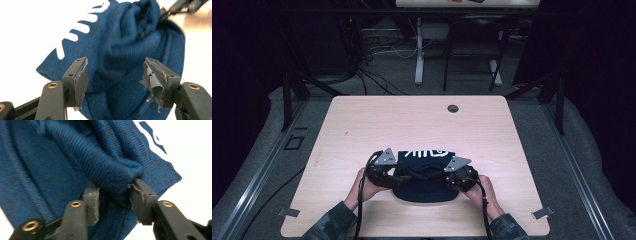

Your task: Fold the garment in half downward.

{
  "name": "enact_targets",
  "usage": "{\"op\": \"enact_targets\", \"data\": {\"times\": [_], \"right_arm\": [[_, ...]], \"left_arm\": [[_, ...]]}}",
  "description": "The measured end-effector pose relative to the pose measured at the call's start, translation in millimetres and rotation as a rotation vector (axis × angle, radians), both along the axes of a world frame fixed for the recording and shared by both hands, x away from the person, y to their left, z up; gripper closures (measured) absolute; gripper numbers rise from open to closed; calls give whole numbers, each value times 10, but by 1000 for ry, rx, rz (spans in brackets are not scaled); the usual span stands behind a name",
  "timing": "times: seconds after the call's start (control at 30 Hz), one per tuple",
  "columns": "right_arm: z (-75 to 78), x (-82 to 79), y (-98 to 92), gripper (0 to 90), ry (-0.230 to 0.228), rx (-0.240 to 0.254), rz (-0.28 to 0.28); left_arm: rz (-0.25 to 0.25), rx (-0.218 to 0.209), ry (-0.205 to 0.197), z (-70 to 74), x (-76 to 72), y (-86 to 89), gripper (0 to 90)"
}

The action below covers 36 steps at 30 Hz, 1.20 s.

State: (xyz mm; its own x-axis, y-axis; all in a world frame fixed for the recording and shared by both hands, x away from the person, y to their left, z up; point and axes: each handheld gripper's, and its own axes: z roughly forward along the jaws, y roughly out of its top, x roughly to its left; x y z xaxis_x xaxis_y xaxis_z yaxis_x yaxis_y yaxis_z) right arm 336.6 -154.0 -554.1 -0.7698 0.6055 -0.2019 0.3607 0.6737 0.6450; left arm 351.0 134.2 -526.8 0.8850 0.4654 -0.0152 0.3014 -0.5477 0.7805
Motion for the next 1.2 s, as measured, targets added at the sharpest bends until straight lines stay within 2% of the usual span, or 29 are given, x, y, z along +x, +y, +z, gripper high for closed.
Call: {"op": "enact_targets", "data": {"times": [0.07,0.1,0.13,0.23,0.27,0.4,0.43,0.47,0.5,0.63,0.67,0.73,0.83,0.87,0.9,0.93,1.03,1.2], "right_arm": [[37,-17,-8,539,17,16,4],[84,-35,-34,498,42,27,18],[84,-35,-34,498,42,27,18],[160,-57,-89,435,92,50,50],[186,-63,-111,428,93,60,49],[330,-60,-200,446,69,145,8],[403,-36,-215,480,42,167,-57],[403,-36,-215,480,42,167,-57],[451,16,-189,504,15,174,-111],[462,106,-112,531,13,192,-142],[436,186,-34,527,17,177,-163],[413,222,6,524,24,172,-166],[277,292,141,461,53,117,-168],[277,292,141,461,53,117,-168],[233,273,158,438,56,83,-169],[221,256,151,425,56,78,-166],[205,207,105,394,66,79,-165],[182,110,56,374,74,74,-162]], "left_arm": [[-3,-10,-7,43,-11,14,369],[-1,-15,-12,65,-17,22,367],[1,-22,-17,84,-20,30,367],[17,-35,-34,120,-2,64,365],[25,-26,-37,129,10,72,365],[73,-18,-61,163,92,98,358],[85,-19,-66,164,113,96,355],[90,-17,-64,159,135,89,355],[108,-8,-66,131,177,53,353],[117,20,-65,66,240,-38,352],[115,27,-62,53,255,-57,349],[111,38,-49,9,286,-111,349],[97,57,-35,-76,265,-165,345],[97,57,-35,-76,265,-165,344],[82,83,-32,-105,235,-176,341],[82,83,-32,-105,235,-176,339],[62,106,-27,-133,170,-165,336],[72,124,-22,-199,93,-148,322]]}}
